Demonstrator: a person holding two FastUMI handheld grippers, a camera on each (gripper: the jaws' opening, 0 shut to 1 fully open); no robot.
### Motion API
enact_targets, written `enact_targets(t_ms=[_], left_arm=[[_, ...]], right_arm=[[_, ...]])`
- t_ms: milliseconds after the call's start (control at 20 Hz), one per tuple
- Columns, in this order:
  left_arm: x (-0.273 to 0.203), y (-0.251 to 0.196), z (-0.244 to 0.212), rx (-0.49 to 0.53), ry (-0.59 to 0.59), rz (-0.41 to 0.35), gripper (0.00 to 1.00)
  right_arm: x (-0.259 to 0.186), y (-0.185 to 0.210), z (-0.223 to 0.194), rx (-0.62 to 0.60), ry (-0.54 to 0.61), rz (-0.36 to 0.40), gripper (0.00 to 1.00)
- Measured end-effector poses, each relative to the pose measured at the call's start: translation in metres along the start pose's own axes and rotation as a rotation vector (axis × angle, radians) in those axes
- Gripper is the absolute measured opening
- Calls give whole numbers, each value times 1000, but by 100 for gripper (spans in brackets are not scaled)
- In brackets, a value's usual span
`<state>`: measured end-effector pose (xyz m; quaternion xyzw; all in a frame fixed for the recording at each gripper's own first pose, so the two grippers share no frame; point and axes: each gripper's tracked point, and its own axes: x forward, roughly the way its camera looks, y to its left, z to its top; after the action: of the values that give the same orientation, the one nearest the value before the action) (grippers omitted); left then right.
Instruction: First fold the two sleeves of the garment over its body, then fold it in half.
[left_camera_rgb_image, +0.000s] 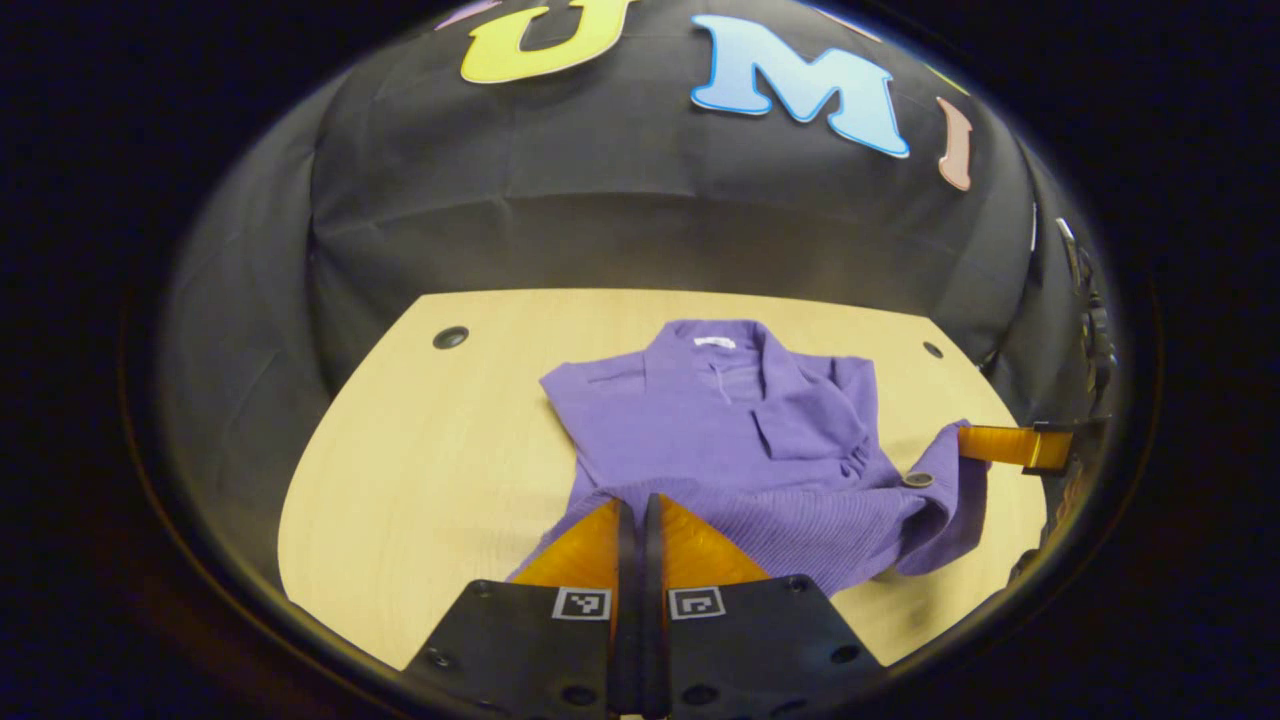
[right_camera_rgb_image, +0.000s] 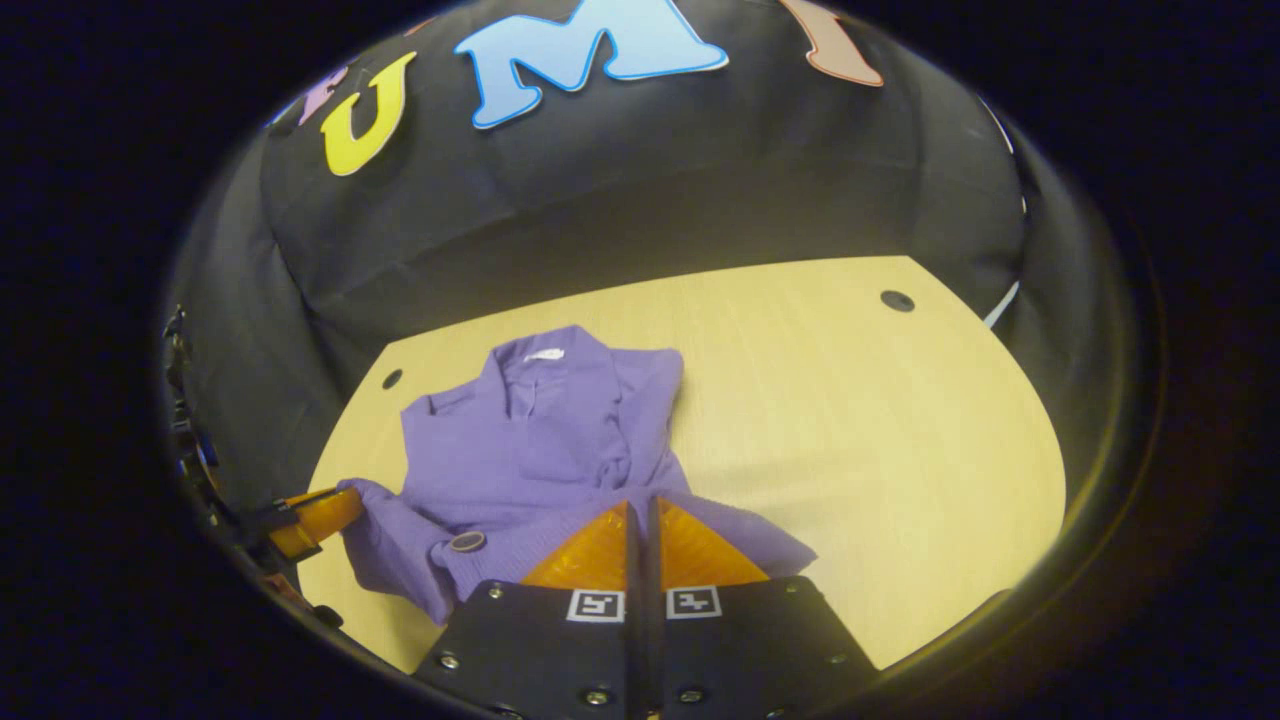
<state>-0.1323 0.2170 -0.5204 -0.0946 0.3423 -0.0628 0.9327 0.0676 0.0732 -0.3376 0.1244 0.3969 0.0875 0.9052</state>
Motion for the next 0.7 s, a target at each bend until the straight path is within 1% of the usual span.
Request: enact_targets(t_ms=[350,450,700], left_arm=[[63,8,70,-29,-76,8,7],[83,10,87,-36,-97,10,7],[134,13,111,-17,-119,12,7]], right_arm=[[56,-2,67,20,-70,3,1],[74,-2,79,28,-79,2,1],[121,-4,103,41,-99,-1,1]])
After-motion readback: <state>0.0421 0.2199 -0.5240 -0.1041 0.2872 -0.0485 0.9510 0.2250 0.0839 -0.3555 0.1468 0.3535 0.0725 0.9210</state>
